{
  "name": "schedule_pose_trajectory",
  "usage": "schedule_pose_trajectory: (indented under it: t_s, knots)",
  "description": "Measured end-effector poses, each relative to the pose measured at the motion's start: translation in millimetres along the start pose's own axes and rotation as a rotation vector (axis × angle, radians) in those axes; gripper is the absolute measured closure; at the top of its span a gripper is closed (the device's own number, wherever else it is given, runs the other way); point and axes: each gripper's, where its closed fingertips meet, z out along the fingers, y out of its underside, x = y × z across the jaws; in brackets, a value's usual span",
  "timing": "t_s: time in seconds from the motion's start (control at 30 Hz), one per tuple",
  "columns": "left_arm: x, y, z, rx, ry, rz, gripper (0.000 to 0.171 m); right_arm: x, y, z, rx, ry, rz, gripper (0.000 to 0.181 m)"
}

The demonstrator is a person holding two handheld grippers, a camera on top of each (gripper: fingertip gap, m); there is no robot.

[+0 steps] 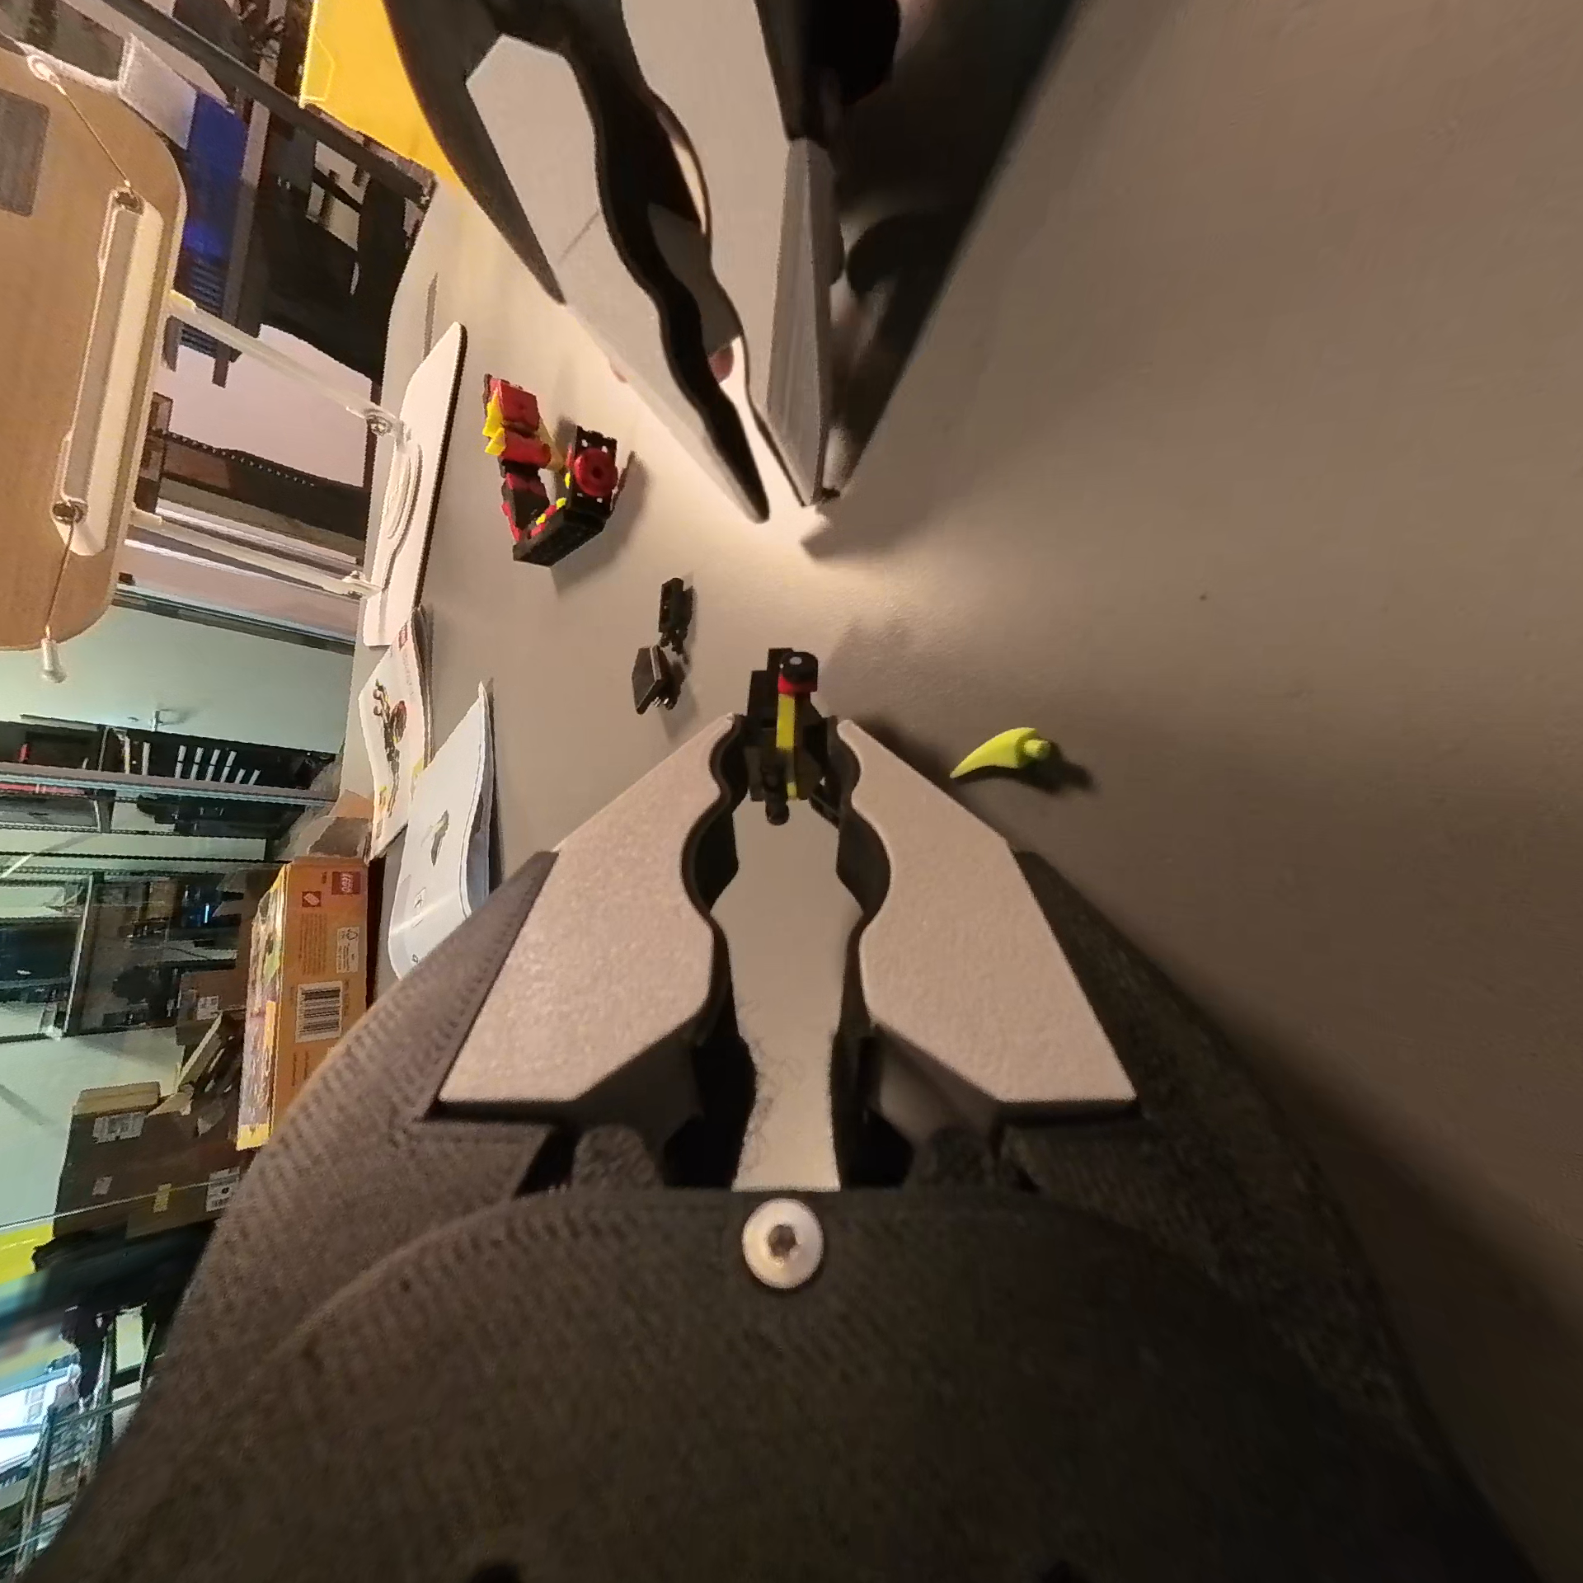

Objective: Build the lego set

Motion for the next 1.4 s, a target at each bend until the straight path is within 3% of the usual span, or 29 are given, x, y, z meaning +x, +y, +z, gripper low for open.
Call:
schedule_pose_trajectory:
  t_s: [0.23,0.73,1.07,1.4]
  knots:
    - [0,0,-1,0.003,-0.002,-0.002,0.155,-3,-3,-8,0.05,-0.055,0.046,0.168]
    - [2,-5,-4,0.011,-0.011,0.027,0.155,-3,7,-3,-0.02,-0.117,0.13,0.177]
    - [-25,-41,-21,0.089,-0.338,0.38,0.156,-8,-70,-20,0.269,-0.335,0.182,0.177]
    - [-30,-54,-28,0.102,-0.469,0.546,0.156,-12,-76,-19,0.187,-0.369,0.099,0.177]
